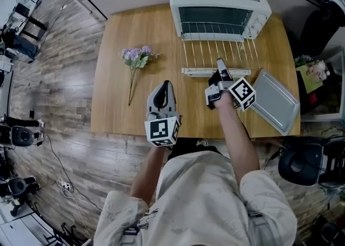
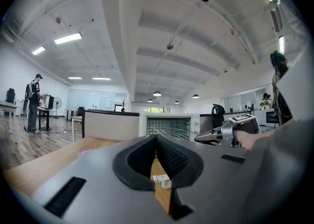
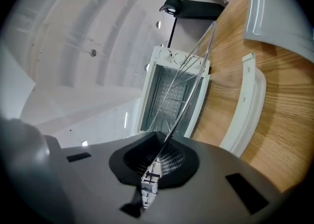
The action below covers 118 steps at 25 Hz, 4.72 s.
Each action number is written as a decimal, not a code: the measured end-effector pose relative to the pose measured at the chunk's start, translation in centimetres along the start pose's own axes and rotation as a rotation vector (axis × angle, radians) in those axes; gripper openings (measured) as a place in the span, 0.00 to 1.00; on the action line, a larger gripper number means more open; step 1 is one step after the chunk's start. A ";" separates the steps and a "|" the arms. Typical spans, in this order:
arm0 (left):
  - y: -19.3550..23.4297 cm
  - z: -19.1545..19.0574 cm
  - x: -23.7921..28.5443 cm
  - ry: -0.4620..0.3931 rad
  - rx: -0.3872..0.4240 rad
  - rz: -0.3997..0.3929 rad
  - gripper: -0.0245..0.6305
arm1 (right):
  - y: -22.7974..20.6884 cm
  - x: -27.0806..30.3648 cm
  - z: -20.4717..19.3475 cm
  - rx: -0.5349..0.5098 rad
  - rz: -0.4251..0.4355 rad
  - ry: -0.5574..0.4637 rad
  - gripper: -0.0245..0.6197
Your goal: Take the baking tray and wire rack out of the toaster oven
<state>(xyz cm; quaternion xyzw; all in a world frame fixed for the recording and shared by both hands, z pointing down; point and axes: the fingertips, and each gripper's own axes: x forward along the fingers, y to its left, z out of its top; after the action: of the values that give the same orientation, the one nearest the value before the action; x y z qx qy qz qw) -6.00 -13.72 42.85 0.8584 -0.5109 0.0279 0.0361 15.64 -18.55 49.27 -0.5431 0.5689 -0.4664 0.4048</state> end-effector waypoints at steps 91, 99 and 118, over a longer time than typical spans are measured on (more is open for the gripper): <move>16.6 -4.5 -22.7 0.038 -0.106 0.280 0.06 | -9.8 -11.0 -28.9 -0.054 -0.550 0.613 0.39; 16.4 -4.5 -22.3 0.022 -0.119 0.275 0.06 | -9.8 -10.4 -27.4 -0.244 -0.643 0.627 0.66; 15.5 -4.3 -20.9 0.019 -0.130 0.215 0.06 | -10.1 -14.0 -26.6 -0.886 -0.638 0.882 0.76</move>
<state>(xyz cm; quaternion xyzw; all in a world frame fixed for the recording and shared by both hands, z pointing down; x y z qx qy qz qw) -29.62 -2.42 45.85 0.7941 -0.6005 0.0064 0.0934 -6.47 -1.93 64.68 -0.5575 0.6293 -0.4635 -0.2799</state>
